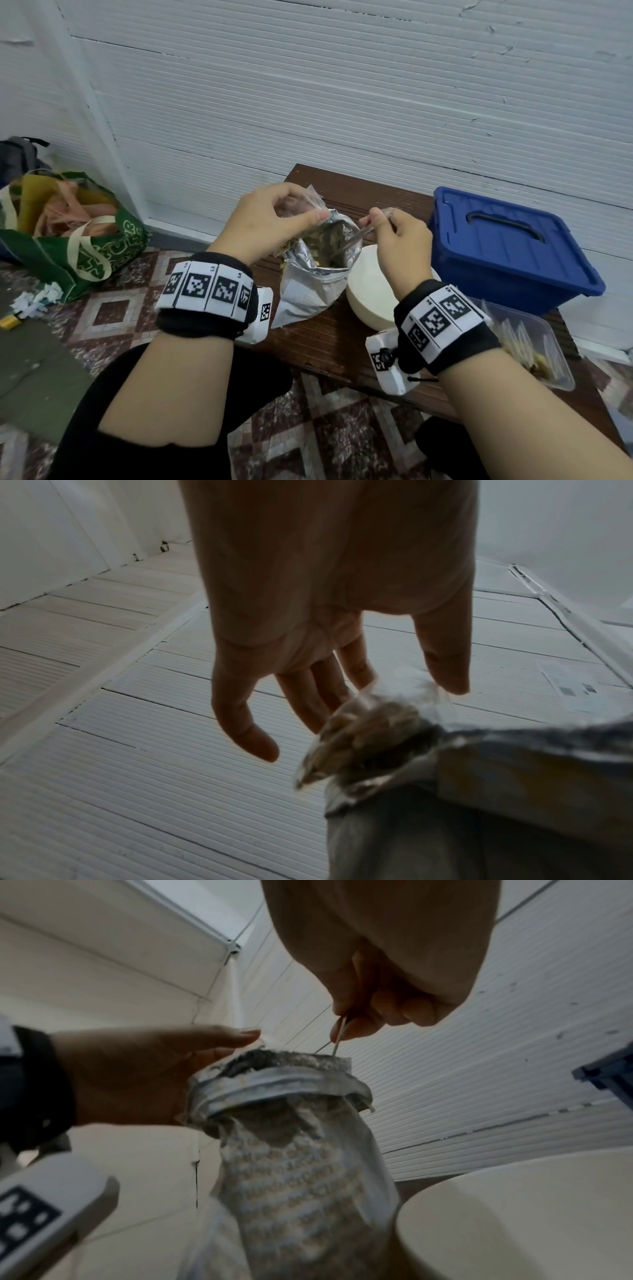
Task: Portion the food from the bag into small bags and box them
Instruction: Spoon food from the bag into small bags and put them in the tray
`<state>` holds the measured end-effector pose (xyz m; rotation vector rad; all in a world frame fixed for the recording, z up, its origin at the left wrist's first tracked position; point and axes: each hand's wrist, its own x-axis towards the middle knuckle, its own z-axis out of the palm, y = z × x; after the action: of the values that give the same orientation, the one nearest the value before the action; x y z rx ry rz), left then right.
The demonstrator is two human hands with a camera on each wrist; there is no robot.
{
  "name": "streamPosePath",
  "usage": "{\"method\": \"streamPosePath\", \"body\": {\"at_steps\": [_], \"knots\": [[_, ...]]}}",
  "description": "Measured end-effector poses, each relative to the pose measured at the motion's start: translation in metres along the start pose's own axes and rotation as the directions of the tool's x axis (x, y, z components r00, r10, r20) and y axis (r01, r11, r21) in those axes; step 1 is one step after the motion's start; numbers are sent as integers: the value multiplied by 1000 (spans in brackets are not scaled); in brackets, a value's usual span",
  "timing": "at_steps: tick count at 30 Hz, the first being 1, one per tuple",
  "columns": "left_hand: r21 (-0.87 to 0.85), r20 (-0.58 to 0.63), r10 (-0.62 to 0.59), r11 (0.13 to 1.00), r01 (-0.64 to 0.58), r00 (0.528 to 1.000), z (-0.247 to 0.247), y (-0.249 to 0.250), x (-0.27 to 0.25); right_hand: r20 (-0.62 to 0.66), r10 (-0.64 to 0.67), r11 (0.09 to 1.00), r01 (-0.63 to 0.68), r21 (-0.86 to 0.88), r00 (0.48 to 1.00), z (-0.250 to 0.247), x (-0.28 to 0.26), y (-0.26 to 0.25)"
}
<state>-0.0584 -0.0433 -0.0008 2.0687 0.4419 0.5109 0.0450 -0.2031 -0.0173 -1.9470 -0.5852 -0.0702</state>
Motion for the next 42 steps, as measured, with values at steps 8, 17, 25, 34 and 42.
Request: {"method": "streamPosePath", "body": {"at_steps": [8,17,25,34,42], "knots": [[-9,-67,13,1000,-14,998,-4,3,-3,-145,275,953,-250,172,950,-7,13,5],[108,-11,19,994,-18,1000,-10,3,-3,-256,315,940,-264,217,914,-35,31,-12],[171,42,-6,985,-1,999,-8,4,-1,-268,262,956,-213,200,927,-41,38,-25],[255,93,-1,967,-23,996,-1,12,0,-173,182,973,-153,172,968,-26,36,-37],[228,75,27,973,-43,997,10,11,0,-104,9,989,7,149,995,-16,30,-45]]}}
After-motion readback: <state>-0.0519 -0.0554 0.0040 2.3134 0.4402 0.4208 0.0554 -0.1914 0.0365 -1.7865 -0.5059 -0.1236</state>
